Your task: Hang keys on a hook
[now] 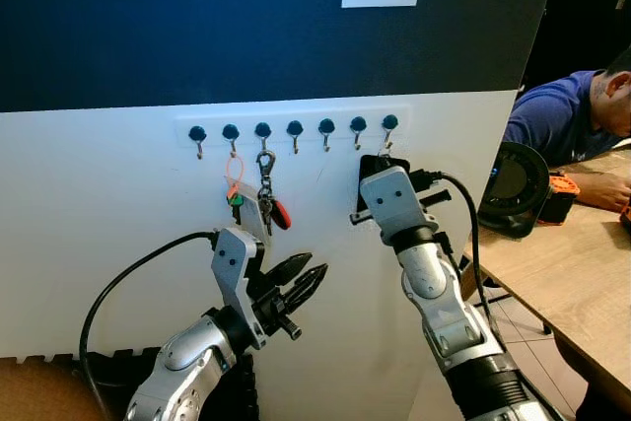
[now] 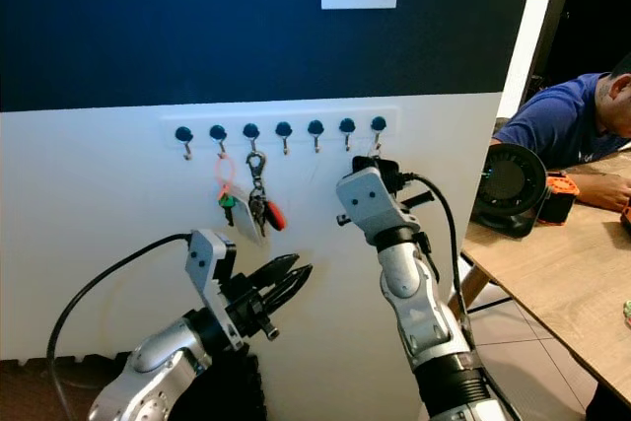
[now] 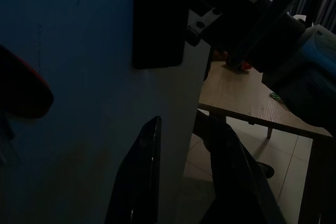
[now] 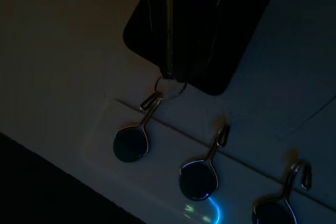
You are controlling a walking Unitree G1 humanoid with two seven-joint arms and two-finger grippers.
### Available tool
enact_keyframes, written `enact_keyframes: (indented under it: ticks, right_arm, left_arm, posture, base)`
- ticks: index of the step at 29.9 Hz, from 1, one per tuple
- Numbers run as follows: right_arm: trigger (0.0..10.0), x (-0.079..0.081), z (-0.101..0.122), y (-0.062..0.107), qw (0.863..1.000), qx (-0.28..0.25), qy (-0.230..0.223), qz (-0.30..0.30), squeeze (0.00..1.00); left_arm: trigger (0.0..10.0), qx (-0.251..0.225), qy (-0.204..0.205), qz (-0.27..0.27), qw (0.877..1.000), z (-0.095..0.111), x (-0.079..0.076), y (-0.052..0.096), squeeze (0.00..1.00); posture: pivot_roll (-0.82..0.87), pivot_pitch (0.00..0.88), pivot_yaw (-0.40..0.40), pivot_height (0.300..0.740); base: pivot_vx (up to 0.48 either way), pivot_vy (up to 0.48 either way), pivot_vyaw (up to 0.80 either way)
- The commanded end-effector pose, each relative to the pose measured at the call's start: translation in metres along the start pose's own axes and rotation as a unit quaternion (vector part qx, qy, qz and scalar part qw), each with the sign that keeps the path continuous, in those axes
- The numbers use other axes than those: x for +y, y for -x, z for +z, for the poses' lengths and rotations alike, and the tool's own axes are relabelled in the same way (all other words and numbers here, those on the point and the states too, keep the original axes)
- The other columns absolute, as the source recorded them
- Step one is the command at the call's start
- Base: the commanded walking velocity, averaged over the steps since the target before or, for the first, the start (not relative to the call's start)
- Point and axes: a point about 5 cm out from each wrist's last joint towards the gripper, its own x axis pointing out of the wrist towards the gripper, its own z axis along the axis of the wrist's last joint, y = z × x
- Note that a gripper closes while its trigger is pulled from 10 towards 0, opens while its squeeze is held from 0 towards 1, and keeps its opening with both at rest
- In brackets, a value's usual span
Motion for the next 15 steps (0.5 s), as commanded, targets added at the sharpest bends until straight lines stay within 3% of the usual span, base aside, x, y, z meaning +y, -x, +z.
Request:
enact_keyframes:
  ticks: [1,7,8,10,11,15]
  right_arm:
    - [10.0,0.0084,-0.0079,0.0036,0.999,0.023,-0.010,0.025,0.00]
    - [10.0,0.0040,-0.0079,0.0036,0.998,0.022,-0.048,0.019,0.00]
    - [10.0,0.0032,-0.0074,0.0037,0.998,0.021,-0.054,0.018,0.48]
    - [10.0,0.0027,-0.0071,0.0039,0.998,0.020,-0.058,0.017,0.48]
    - [10.0,0.0020,-0.0067,0.0040,0.998,0.019,-0.061,0.015,1.00]
    - [10.0,0.0007,-0.0079,0.0047,0.998,0.022,-0.058,0.007,1.00]
  left_arm:
    - [10.0,0.004,-0.011,0.000,1.000,0.0018,0.0011,-0.0001,0.00]
    - [10.0,0.003,-0.012,0.003,1.000,0.0022,0.0017,0.0001,0.00]
    - [10.0,0.003,-0.012,0.004,1.000,0.0023,0.0018,0.0002,0.00]
    - [10.0,0.003,-0.012,0.004,1.000,0.0024,0.0019,0.0002,0.00]
    - [10.0,0.003,-0.012,0.004,1.000,0.0024,0.0022,0.0001,0.00]
    - [10.0,0.004,-0.013,0.006,1.000,0.0017,0.0029,-0.0005,0.00]
  posture:
    - [0.07,0.043,0.011,0.740]
    - [0.07,0.042,0.011,0.740]
    - [0.07,0.042,0.011,0.740]
    - [0.07,0.041,0.012,0.740]
    - [0.07,0.041,0.012,0.740]
    - [0.07,0.038,0.015,0.740]
  base:
    - [0.000,0.000,0.00]
    - [0.000,0.000,0.00]
    - [0.000,0.000,0.00]
    - [0.000,0.000,0.00]
    - [0.000,0.000,0.00]
    - [0.000,0.000,0.00]
